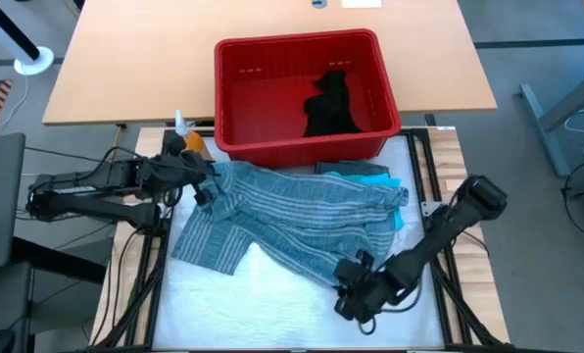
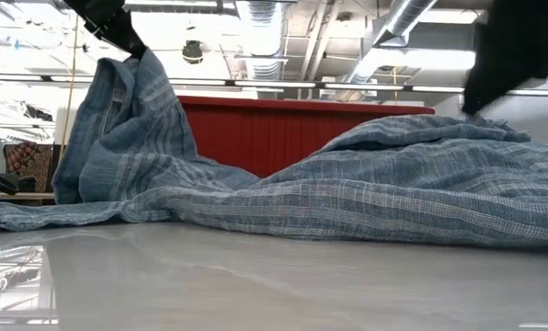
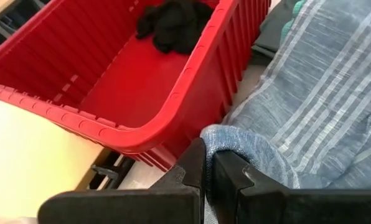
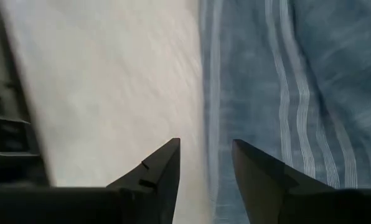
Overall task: Fold Laundry from Bin
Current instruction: Fold the blue patterned polo shirt
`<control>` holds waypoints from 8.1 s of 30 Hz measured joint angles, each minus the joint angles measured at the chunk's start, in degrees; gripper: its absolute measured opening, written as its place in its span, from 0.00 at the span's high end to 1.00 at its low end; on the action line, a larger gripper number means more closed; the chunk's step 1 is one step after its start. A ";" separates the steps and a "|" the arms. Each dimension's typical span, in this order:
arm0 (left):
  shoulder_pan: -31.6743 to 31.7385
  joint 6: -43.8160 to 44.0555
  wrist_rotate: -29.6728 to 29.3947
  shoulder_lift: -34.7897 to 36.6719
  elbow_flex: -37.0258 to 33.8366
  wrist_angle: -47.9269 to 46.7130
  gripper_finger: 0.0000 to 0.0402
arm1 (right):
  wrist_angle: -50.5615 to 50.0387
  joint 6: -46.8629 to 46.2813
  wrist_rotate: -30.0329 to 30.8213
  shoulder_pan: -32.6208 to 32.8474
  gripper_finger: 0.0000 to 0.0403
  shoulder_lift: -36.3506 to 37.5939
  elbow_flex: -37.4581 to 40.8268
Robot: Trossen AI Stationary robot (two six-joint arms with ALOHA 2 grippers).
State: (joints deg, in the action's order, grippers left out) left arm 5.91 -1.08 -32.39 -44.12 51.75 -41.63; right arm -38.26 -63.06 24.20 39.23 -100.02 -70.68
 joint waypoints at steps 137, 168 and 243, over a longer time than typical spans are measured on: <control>4.79 -10.21 9.56 -4.26 -0.66 -8.75 1.00 | 18.27 38.47 -22.96 -8.31 0.91 -41.40 -48.12; 4.81 -8.19 3.23 -4.24 -0.66 -30.88 1.00 | -1.99 33.16 -3.30 -21.34 0.95 -30.99 -48.15; -44.10 -29.23 12.03 -31.98 -4.20 -6.49 0.64 | -0.28 32.25 4.20 -14.30 0.92 14.53 -2.75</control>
State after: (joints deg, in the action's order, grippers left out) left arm -38.20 -30.31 -20.36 -76.09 47.55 -48.12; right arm -38.54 -30.81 28.39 24.93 -85.49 -73.43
